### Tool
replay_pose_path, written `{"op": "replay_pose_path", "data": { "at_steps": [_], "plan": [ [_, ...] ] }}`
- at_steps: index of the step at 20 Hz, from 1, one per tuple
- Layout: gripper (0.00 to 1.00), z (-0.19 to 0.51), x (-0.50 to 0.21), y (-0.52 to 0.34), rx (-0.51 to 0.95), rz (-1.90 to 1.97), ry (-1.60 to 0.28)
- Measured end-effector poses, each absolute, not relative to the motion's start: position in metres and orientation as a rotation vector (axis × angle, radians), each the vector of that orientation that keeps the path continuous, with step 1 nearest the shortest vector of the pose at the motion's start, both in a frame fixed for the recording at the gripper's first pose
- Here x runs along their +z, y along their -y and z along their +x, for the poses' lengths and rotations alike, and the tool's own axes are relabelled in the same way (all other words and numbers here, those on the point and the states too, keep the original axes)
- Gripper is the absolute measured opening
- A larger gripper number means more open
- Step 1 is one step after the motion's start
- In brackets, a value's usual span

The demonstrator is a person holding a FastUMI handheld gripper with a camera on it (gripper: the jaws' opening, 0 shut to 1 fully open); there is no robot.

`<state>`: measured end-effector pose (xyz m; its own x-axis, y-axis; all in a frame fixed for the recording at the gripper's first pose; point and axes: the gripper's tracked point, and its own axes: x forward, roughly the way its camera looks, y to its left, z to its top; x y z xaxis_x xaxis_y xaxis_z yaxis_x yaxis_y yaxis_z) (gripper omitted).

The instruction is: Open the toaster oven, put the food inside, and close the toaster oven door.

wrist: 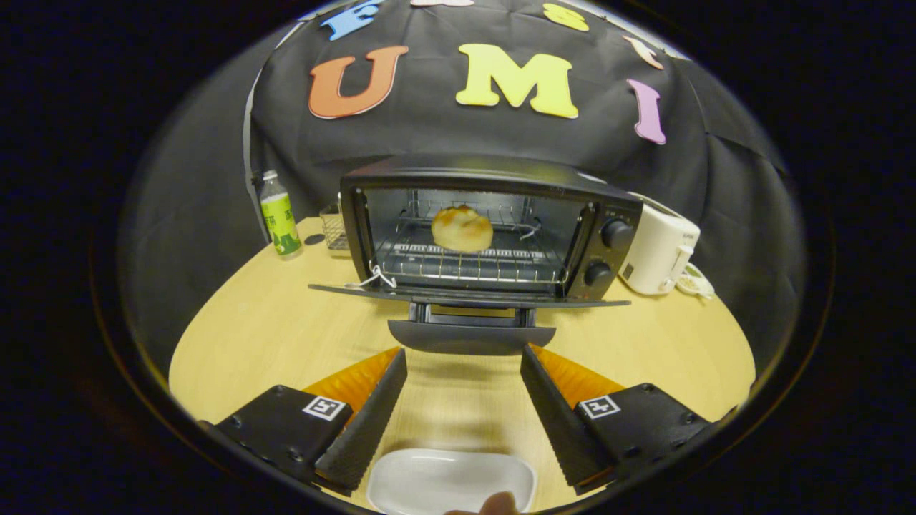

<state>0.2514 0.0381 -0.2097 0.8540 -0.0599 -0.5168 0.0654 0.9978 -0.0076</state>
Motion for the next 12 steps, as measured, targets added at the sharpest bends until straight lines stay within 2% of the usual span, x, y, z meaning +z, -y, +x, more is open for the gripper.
{"op": "replay_pose_path", "data": {
  "at_steps": [8,12],
  "plan": [
    [1.00,0.307,-0.162,-0.027,-0.076,0.113,-0.420],
    [1.00,0.305,-0.143,-0.017,-0.081,0.131,-0.365]
  ]
}}
